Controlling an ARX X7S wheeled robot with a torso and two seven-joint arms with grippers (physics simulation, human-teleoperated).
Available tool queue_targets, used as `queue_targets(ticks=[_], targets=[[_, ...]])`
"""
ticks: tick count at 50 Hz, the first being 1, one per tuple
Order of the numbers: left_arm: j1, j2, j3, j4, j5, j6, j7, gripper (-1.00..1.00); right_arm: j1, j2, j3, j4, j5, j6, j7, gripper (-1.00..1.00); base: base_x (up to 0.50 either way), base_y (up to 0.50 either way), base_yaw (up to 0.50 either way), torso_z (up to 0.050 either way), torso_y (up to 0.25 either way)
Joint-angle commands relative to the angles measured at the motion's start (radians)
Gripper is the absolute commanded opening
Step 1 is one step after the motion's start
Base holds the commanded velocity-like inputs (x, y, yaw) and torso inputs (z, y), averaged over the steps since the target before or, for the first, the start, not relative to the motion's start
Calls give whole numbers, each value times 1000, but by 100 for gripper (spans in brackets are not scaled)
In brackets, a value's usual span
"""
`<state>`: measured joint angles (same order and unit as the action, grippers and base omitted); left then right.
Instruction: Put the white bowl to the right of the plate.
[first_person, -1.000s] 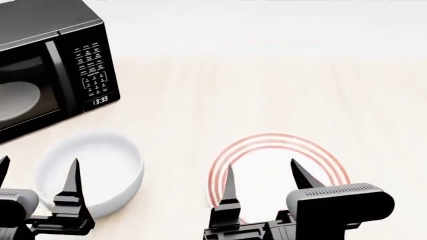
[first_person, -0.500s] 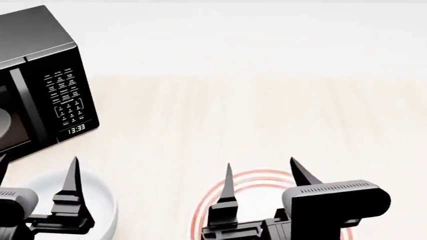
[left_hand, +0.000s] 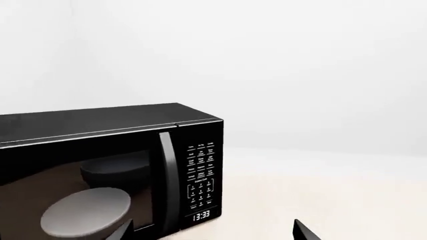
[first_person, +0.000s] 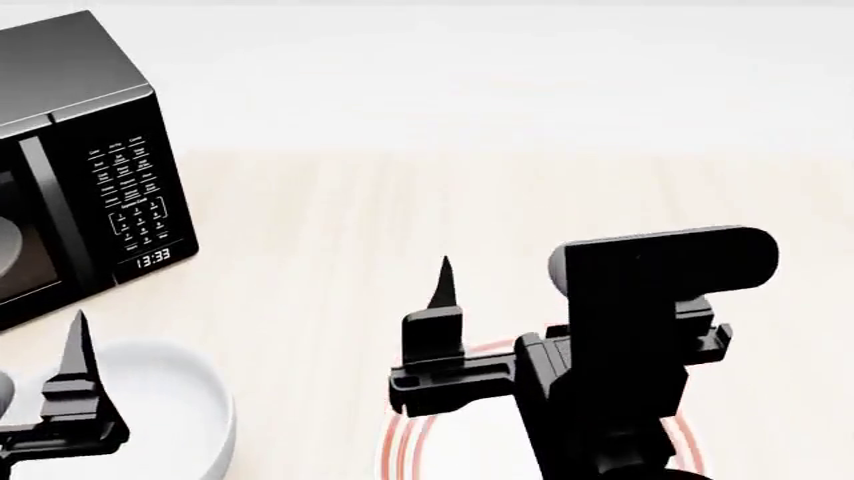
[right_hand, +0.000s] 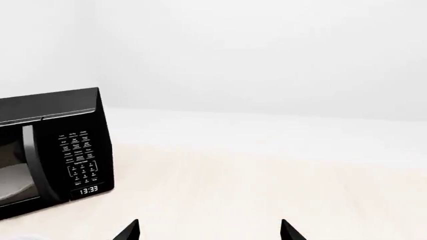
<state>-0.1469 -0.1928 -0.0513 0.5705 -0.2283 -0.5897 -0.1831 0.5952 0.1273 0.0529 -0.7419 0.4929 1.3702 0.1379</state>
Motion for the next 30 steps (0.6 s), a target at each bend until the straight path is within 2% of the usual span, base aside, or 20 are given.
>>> queue_targets(ticks=[1,3,6,8,9,16,17,22,23,24,30], targets=[[26,-22,-99,6,47,-13,-99,100,185,-5,51,50,211,199,2,100,0,0,0,0,0],[32,-10,-134,10,43,-18,-125,100,206,3,94,124,408,199,137,100,0,0,0,0,0],[52,-7,-180,22,30,-6,-137,100,237,10,93,178,501,196,215,100,0,0,0,0,0],[69,-15,-192,22,34,7,-136,100,258,-37,171,251,601,197,363,100,0,0,0,0,0],[76,-13,-203,21,31,15,-138,100,267,-32,162,264,633,195,378,100,0,0,0,0,0],[93,-9,-220,-42,49,77,-151,100,314,-41,72,310,577,130,420,100,0,0,0,0,0],[92,-7,-228,-69,58,94,-161,100,369,-82,49,348,585,178,470,100,0,0,0,0,0],[101,-9,-256,-51,53,94,-176,100,427,-114,13,424,664,185,565,100,0,0,0,0,0],[122,-8,-308,-73,54,122,-192,100,524,-127,-137,574,636,35,521,100,0,0,0,0,0],[122,-9,-308,-75,54,123,-193,100,533,-123,-287,651,644,-22,527,100,0,0,0,0,0],[122,-13,-313,-78,52,123,-198,100,562,-115,-367,714,673,-75,539,100,0,0,0,0,0]])
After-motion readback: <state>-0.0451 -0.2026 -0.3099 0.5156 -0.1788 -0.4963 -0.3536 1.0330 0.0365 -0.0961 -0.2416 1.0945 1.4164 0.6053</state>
